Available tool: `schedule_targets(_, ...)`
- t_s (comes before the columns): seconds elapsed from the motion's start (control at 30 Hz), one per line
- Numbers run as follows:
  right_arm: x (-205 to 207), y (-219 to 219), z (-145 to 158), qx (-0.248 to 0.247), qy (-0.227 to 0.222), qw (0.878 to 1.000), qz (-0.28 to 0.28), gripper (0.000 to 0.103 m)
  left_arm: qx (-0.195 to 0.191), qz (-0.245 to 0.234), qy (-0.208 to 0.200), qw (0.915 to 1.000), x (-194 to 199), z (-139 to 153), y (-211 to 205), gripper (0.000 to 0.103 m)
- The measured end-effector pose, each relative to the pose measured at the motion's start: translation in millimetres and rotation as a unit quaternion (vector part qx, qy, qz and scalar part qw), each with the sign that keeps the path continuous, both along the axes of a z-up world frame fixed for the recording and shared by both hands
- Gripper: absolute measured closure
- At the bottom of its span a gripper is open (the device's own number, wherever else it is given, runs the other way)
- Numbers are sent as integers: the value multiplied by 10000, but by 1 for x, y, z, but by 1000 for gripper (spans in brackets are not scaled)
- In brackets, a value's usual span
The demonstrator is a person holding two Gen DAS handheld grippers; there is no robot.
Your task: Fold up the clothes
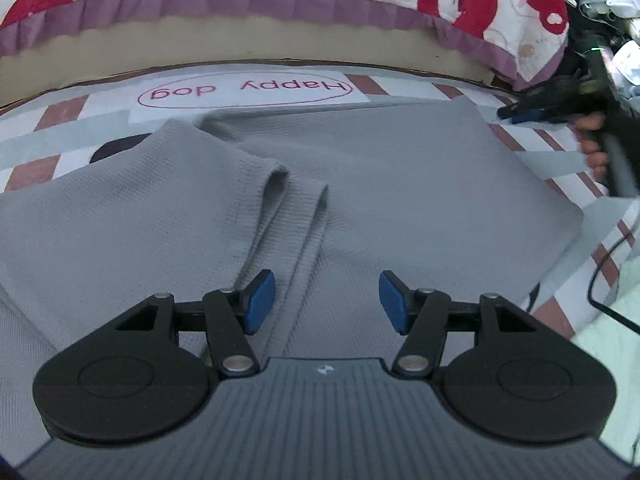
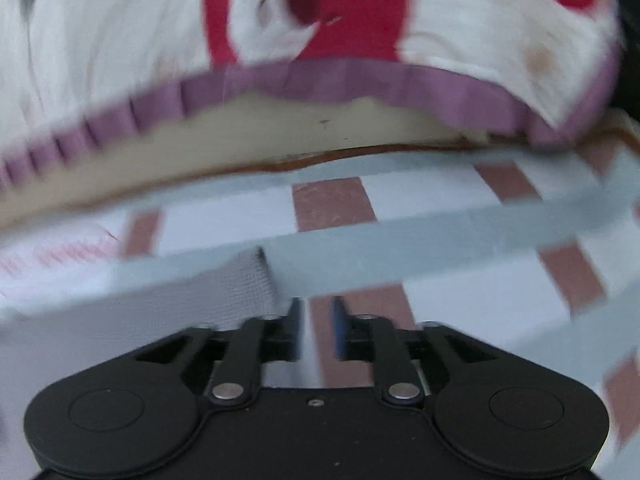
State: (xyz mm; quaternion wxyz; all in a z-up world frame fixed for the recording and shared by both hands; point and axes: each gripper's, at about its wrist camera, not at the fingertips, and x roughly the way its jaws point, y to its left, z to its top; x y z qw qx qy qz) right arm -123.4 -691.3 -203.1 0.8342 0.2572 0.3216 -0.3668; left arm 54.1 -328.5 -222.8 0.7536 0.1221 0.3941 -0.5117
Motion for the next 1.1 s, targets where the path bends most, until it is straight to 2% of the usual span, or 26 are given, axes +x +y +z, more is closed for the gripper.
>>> schedule_targets(0.03, -19, 13, 6, 264, -341, 9989, -170, 40, -51, 34, 86, 9999, 0, 0, 1, 46)
schedule_targets(0.1, -52, 39, 7, 721, -774, 9940, -281, 40, -165, 115, 284, 9994, 0, 1, 3, 46)
schedule_targets(0.17, -85, 67, -4, 1083, -700, 9911, -333, 40, -186, 109, 371, 9991, -6, 2, 0, 47)
schedule_targets(0.23, -114, 95, -10, 1241, -534, 9895, -518, 39, -149, 13, 224, 9996, -19, 5, -4, 48)
schedule_targets(0.37, -147, 118, -24, 1898, -1235, 9700, -881, 39, -163, -67, -50, 9998, -36, 10, -3, 48)
schedule_targets(0.47, -137, 119, -51, 2418, -1706, 9491, -1079, 38, -268, 211, -392, 9987, -36, 17, 7, 46)
schedule_targets(0.5, -131, 121, -52, 2267, -1837, 9490, -1192, 33, -314, 358, -540, 9974, -35, 21, 11, 46)
schedule_targets(0.53, -125, 123, -52, 2114, -1945, 9495, -1261, 31, -360, 517, -681, 9957, -32, 24, 16, 46)
schedule_targets(0.63, -104, 127, -41, 1646, -2035, 9601, -979, 33, -366, 1014, -790, 9910, -7, 26, 33, 44)
schedule_targets(0.67, -96, 128, -37, 1489, -2064, 9630, -885, 41, -252, 1146, -653, 9909, 4, 23, 37, 44)
schedule_targets(0.7, -89, 130, -33, 1332, -2092, 9655, -790, 84, -108, 1254, -481, 9909, 13, 17, 40, 44)
schedule_targets(0.73, -82, 131, -29, 1174, -2119, 9677, -695, 93, 51, 1344, -298, 9905, 21, 11, 43, 44)
schedule_targets(0.83, -60, 135, -18, 697, -2196, 9722, -408, 93, 130, 1391, -13, 9902, 32, 1, 57, 44)
schedule_targets(0.97, -30, 142, 0, 55, -2284, 9735, 37, 94, -248, 1626, 476, 9852, 41, 5, 80, 44)
schedule_targets(1.03, -5, 155, 29, -201, -2335, 9693, 740, 94, -418, 1786, 641, 9809, 46, 11, 97, 44)
schedule_targets(1.1, 25, 176, 57, -334, -2441, 9587, 1419, 94, -419, 1953, 512, 9785, 53, 20, 116, 44)
